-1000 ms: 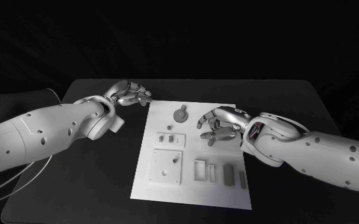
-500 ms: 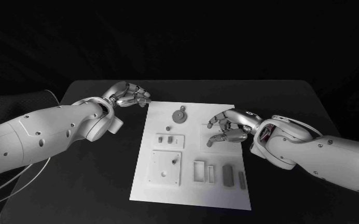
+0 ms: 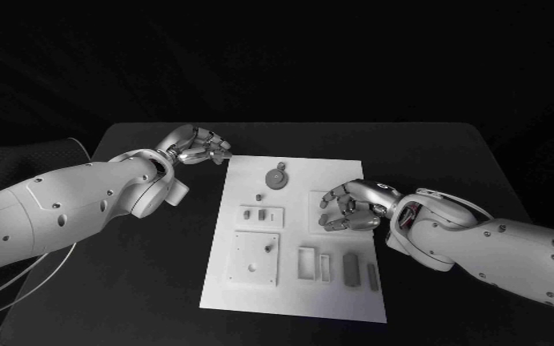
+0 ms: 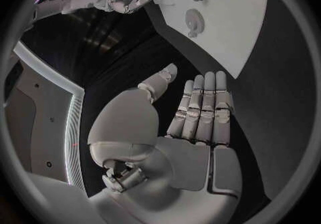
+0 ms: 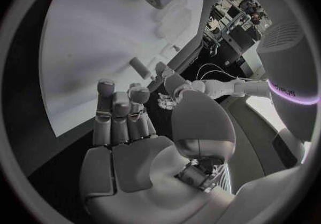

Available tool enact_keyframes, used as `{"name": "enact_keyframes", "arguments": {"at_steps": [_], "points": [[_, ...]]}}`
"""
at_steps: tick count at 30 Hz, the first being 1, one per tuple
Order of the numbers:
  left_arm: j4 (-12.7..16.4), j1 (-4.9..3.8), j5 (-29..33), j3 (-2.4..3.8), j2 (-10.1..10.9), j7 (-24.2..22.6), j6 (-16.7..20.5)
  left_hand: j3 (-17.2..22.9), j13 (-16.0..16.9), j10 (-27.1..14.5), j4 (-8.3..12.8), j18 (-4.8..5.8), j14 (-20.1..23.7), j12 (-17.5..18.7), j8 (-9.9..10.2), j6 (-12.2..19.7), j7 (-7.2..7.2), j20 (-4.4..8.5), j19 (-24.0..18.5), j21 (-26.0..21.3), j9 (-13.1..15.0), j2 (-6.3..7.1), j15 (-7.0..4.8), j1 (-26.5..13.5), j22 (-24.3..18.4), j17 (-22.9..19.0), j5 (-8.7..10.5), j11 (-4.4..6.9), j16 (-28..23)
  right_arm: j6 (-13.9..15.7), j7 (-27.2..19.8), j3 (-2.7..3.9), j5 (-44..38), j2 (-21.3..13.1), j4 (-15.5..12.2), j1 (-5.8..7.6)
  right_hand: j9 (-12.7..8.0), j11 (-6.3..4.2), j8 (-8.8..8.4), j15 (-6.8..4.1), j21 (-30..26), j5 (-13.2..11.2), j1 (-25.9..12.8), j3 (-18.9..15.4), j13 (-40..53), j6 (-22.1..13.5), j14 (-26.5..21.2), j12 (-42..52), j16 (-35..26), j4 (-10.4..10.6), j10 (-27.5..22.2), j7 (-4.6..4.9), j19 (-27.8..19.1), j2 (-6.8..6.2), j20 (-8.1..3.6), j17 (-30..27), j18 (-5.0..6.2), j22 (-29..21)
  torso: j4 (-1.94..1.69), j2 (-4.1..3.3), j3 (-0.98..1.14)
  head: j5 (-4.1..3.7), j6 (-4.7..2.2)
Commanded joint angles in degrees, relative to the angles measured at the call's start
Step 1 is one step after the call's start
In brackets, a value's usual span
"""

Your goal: Assemble the parts on the task board

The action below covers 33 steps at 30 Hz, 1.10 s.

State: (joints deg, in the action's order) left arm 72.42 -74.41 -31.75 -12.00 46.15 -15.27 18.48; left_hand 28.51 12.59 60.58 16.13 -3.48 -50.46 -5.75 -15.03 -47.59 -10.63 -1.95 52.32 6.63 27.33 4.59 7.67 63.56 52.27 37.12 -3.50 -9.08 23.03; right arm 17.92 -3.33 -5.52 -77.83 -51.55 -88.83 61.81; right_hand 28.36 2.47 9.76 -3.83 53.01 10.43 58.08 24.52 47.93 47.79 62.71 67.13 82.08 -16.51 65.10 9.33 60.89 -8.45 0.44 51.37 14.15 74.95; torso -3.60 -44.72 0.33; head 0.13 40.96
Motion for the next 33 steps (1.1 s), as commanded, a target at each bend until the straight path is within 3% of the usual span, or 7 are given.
{"name": "enact_keyframes", "arguments": {"at_steps": [1,9,17,23,33], "points": [[0.11,-0.04,0.08,0.04,0.07,-0.79,-0.17,-0.47,-0.07,0.43,-0.01,-0.75,0.16,0.32,-0.29,0.08,-0.03,-0.20,-0.12,-0.22,-0.08,0.35,0.22,0.18,0.06,0.08,-0.31,-0.11,-0.26,-0.87,-0.53,-0.04,-1.57,0.54,0.48,-0.58,-0.06,0.26,-0.14,0.47,-0.20,0.25,-0.05,-0.24,0.04,-0.21,-0.01,0.27,-0.14,0.00,-0.12,0.01,-0.40,-0.25,-0.14,0.07,0.85,0.35,-0.04,-0.03,0.01,0.10,0.16],[0.25,-0.04,0.08,0.04,0.04,-0.87,-0.22,-0.41,-0.10,0.44,0.03,-0.78,0.17,0.35,-0.29,0.09,-0.07,-0.18,-0.12,-0.25,-0.09,0.26,0.21,0.28,0.07,0.12,-0.34,-0.10,-0.31,0.15,-0.74,-0.08,-2.52,1.46,1.13,-1.10,0.18,-0.13,0.97,0.15,-0.01,1.24,2.05,0.17,0.06,1.49,0.10,0.71,0.14,-0.21,0.07,-0.42,-0.26,1.57,-0.26,0.14,0.85,0.46,-0.06,0.03,-0.02,0.32,0.19],[0.23,-0.04,0.13,0.04,0.14,-0.92,-0.30,-0.38,-0.11,0.46,0.04,-0.79,0.17,0.37,-0.30,0.08,-0.11,-0.18,-0.12,-0.27,-0.10,0.19,0.21,0.34,0.07,0.14,-0.35,-0.10,-0.34,0.04,-0.43,-0.11,-3.87,1.74,1.52,-1.24,0.90,-1.34,3.26,-0.91,0.12,1.36,4.62,1.14,-0.21,5.40,0.25,0.75,0.18,-0.15,0.48,-1.69,-0.32,3.65,-0.20,0.05,0.85,0.59,-0.01,0.00,-0.03,0.40,0.39],[0.18,-0.04,0.18,0.04,0.14,-0.93,-0.46,-0.36,-0.12,0.47,0.05,-0.79,0.17,0.38,-0.31,0.07,-0.13,-0.19,-0.12,-0.28,-0.10,0.15,0.21,0.38,0.07,0.16,-0.35,-0.10,-0.37,0.85,-0.54,-0.12,-4.19,2.09,1.66,-1.27,1.13,-1.93,4.01,-1.44,0.25,1.17,5.03,2.14,-0.40,6.77,0.47,0.71,0.23,-0.10,0.96,-2.30,-0.17,4.39,-0.14,-0.01,0.85,0.64,-0.03,0.02,0.00,0.45,0.55],[0.18,-0.04,0.20,0.04,0.21,-0.91,-0.47,-0.33,-0.14,0.48,0.08,-0.79,0.18,0.39,-0.32,0.06,-0.15,-0.19,-0.13,-0.30,-0.10,0.12,0.22,0.45,0.08,0.18,-0.35,-0.10,-0.40,1.27,-0.42,-0.14,-4.55,2.39,2.02,-1.37,1.23,-2.16,4.33,-1.68,0.37,1.13,5.01,2.69,-0.52,7.35,0.67,0.67,0.27,-0.09,1.29,-2.54,-0.01,4.66,-0.18,-0.04,0.85,0.66,0.01,0.00,0.01,0.45,0.68]]}}
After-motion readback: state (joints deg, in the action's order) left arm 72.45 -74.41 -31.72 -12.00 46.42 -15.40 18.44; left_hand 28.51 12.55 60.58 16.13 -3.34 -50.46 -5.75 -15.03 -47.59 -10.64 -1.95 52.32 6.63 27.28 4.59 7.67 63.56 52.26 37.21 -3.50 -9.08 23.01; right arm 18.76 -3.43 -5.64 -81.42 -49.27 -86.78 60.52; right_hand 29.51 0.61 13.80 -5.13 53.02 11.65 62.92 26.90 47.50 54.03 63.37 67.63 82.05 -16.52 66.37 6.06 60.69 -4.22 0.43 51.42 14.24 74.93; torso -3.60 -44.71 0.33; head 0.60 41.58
